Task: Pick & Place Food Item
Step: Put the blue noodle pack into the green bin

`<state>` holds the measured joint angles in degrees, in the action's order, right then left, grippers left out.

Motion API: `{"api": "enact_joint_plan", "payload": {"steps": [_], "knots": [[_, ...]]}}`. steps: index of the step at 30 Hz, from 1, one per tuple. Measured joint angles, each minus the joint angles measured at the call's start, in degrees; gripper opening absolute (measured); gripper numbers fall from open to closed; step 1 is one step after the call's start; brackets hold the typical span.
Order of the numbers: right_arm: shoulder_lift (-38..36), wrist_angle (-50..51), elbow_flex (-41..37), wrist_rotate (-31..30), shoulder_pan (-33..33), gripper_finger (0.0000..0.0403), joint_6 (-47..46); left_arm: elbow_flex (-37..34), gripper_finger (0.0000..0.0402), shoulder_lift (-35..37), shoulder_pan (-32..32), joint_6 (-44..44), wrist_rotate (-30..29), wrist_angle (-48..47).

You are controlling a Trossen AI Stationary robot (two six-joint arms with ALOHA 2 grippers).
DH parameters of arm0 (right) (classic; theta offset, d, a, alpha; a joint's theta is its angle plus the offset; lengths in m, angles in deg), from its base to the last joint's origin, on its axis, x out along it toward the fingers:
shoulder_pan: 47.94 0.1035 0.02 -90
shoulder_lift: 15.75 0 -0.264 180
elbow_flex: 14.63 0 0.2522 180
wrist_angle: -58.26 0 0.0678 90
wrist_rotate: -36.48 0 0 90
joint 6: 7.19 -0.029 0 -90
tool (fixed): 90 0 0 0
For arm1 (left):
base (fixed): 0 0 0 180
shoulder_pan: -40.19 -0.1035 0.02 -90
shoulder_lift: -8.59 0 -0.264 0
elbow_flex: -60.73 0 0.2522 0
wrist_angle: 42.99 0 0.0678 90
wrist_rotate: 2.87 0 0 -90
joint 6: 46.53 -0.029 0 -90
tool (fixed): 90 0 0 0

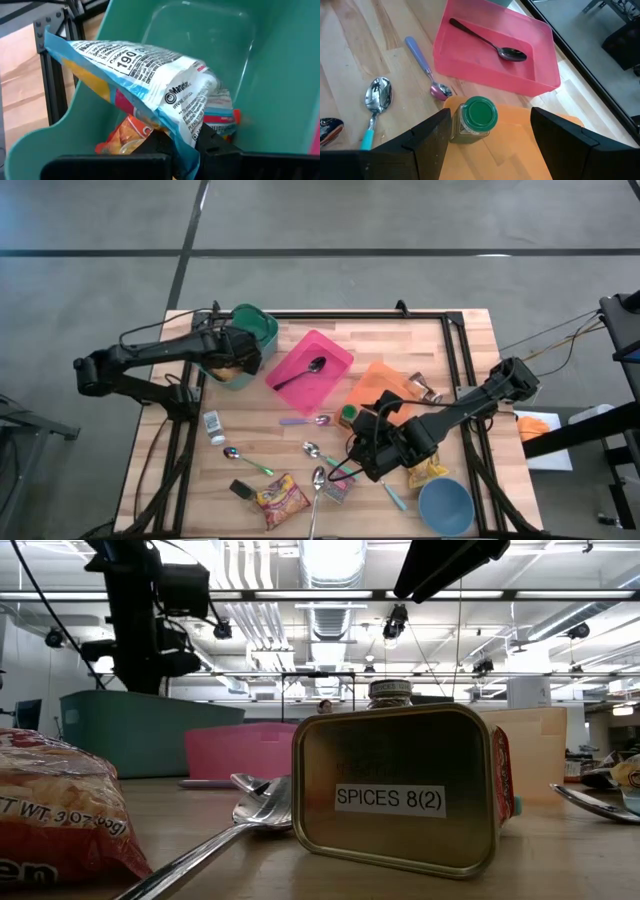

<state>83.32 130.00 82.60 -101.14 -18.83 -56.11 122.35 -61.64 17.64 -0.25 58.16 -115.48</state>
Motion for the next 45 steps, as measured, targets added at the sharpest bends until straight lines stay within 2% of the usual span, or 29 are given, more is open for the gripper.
{"api": "enact_joint_plan", "payload": {"steps": [14,39,45], "knots": [[0.00,0.09,-0.15,0.02,0.02,0.0272,0.02,-5.14,0.0015,0.00,0.02,-0.22,3.67,2.78],[0.02,0.07,-0.63,0.02,0.01,0.0272,0.02,-5.11,0.0015,0.00,0.04,-2.42,10.64,3.25],[0.02,0.07,-0.64,0.02,0.01,0.0272,0.02,-5.10,0.0084,0.00,0.07,-3.06,11.09,3.09]]}}
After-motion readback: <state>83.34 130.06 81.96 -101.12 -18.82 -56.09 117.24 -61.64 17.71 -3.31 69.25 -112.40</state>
